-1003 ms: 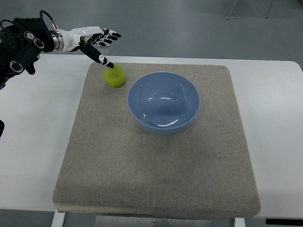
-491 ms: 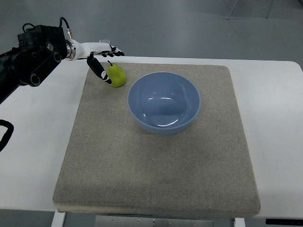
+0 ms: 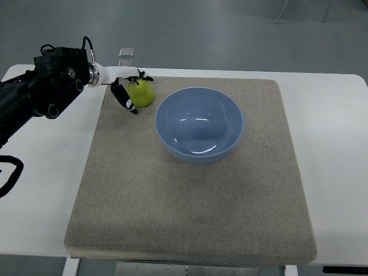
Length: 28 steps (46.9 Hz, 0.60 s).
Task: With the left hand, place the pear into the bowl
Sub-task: 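Lower the left hand around the green pear and close the fingers, then lift the pear with the left hand and carry it over the bowl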
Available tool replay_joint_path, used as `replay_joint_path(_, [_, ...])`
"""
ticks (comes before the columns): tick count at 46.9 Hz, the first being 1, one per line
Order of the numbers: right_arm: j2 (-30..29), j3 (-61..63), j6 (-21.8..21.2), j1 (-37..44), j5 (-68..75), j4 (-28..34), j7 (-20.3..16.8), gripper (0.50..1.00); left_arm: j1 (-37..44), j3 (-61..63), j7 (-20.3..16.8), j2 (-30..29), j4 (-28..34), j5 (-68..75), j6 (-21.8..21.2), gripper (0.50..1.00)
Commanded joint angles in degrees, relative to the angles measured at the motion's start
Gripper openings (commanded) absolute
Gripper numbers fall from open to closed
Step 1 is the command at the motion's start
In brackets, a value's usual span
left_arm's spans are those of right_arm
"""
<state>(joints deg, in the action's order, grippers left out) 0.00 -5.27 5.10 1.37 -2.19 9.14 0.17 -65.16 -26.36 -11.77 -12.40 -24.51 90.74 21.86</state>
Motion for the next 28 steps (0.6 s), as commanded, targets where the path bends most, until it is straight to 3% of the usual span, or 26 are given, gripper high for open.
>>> replay_joint_path(1, [0.00, 0.00, 0.00, 0.03, 0.00, 0.00, 0.00, 0.924, 0.03, 0.00, 0.00, 0.45, -0.01, 0.05, -0.94, 0.979])
replay_joint_path(6, [0.00, 0.00, 0.00, 0.03, 0.00, 0.00, 0.00, 0.926, 0.03, 0.00, 0.00, 0.54, -0.10, 0.05, -1.03, 0.964])
replay_joint_path(9, [0.00, 0.00, 0.00, 0.03, 0.00, 0.00, 0.00, 0.924, 0.03, 0.00, 0.00, 0.54, -0.19, 0.14, -1.03, 0.919])
replay_joint_path(15, [0.00, 0.00, 0.00, -0.05, 0.00, 0.00, 0.00, 0.924, -0.06, 0.00, 0.00, 0.36, -0.63, 0.31, -1.03, 0.759])
replay_joint_path(19, [0.00, 0.00, 0.00, 0.03, 0.00, 0.00, 0.00, 0.924, -0.06, 0.00, 0.00, 0.10, -0.63, 0.31, -0.94, 0.619])
replay_joint_path(24, [0.00, 0.00, 0.00, 0.03, 0.00, 0.00, 0.00, 0.924, -0.41, 0.00, 0.00, -0.43, -1.07, 0.31, -1.03, 0.502])
replay_joint_path(28, [0.00, 0.00, 0.00, 0.03, 0.00, 0.00, 0.00, 0.926, -0.93, -0.44, 0.00, -1.30, -2.82, 0.23, -0.77, 0.500])
